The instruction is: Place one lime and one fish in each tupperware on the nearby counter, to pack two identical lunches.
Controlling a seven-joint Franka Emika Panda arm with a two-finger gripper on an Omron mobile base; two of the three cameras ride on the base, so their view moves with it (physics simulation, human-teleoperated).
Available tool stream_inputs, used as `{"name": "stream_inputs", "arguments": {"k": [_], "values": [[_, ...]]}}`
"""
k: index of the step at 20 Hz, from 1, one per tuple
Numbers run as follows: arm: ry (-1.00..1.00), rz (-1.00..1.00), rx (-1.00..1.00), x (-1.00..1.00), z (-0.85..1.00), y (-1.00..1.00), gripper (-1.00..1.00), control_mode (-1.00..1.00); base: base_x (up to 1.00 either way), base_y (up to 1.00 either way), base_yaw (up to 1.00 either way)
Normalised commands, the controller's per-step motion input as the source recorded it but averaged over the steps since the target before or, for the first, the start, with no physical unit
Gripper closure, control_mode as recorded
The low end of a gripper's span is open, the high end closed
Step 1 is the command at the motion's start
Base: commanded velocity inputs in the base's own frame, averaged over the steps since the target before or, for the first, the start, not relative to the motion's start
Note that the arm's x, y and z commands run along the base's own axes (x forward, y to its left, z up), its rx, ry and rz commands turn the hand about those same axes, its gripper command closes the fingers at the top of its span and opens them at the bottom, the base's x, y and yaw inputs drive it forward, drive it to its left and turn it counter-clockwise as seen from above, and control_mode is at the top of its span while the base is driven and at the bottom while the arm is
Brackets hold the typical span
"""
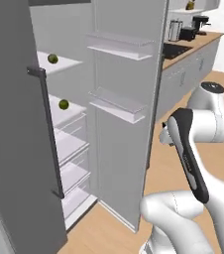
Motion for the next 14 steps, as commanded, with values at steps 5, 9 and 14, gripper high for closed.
{"name": "stream_inputs", "arguments": {"k": [5,9,14], "values": [[0.00,0.00,0.00,0.00,0.00,0.00,1.00,1.00,0.00,-0.55,-0.77],[0.00,0.00,0.00,0.00,0.00,0.00,1.00,1.00,0.55,-0.77,-0.50],[0.00,0.00,0.00,0.00,0.00,0.00,1.00,1.00,1.00,-0.76,-0.02]]}}
